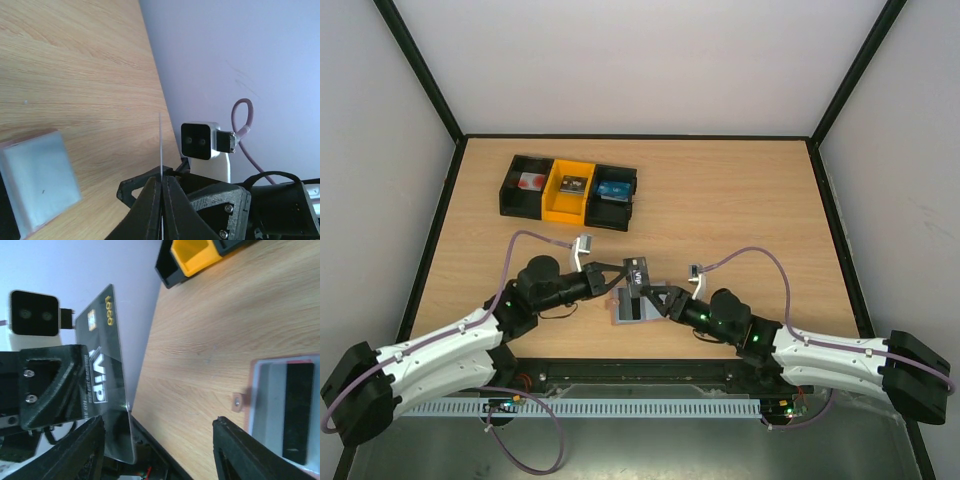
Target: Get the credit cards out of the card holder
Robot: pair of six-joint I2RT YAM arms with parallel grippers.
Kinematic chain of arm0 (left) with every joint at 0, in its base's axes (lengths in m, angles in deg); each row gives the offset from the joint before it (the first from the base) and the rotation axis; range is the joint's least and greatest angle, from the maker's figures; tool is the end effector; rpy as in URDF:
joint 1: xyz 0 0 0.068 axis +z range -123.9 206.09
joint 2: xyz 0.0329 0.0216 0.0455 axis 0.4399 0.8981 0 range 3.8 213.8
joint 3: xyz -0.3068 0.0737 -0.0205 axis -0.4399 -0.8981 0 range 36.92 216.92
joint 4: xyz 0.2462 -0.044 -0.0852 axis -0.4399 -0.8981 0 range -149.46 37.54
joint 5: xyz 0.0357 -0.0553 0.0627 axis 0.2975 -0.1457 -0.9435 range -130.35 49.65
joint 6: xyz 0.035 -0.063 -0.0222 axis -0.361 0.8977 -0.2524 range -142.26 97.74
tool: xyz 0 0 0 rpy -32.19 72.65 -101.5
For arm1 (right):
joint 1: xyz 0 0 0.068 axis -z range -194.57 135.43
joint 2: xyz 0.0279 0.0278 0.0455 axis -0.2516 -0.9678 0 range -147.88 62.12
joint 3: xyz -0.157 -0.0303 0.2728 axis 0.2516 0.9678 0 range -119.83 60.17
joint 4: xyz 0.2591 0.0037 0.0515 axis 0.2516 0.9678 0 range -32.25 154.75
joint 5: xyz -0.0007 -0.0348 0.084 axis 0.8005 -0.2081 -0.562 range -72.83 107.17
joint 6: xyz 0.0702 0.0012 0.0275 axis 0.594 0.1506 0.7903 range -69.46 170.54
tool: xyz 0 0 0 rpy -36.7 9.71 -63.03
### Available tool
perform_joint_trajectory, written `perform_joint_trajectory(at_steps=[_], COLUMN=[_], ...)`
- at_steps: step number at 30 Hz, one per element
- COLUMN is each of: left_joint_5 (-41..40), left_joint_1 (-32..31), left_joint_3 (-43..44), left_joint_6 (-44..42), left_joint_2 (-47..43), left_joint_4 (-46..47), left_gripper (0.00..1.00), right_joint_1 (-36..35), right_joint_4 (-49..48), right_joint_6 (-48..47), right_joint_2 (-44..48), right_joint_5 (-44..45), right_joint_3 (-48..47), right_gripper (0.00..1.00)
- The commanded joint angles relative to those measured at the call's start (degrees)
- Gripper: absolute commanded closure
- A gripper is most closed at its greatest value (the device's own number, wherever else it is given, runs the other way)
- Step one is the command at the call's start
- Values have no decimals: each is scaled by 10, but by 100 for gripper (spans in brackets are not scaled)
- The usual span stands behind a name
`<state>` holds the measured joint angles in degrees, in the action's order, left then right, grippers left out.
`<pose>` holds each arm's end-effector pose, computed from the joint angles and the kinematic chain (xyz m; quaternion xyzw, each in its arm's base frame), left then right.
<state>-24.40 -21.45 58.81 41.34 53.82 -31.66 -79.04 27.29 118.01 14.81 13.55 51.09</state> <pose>0.1238 -0.1614 0.2687 -0.0131 0.7491 -0.5984 0.2839 0.0734 0.1632 0.2155 -0.0011 0.7533 0.6100 0.2459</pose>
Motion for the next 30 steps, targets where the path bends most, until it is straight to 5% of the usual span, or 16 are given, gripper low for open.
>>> perform_joint_trajectory(at_steps=[1,21,24,30], left_joint_5=[19,73,75,77], left_joint_1=[4,4,4,7], left_joint_3=[-19,-79,-75,-49], left_joint_6=[19,81,77,20], left_joint_2=[-9,33,28,-27], left_joint_4=[52,243,231,100], left_gripper=[97,97,97,58], right_joint_1=[1,1,1,1], right_joint_4=[-71,-124,-116,-5], right_joint_6=[12,5,-5,-93], right_joint_2=[2,35,46,117], right_joint_5=[-14,-34,-47,-120], right_joint_3=[11,40,38,9], right_gripper=[46,97,98,98])
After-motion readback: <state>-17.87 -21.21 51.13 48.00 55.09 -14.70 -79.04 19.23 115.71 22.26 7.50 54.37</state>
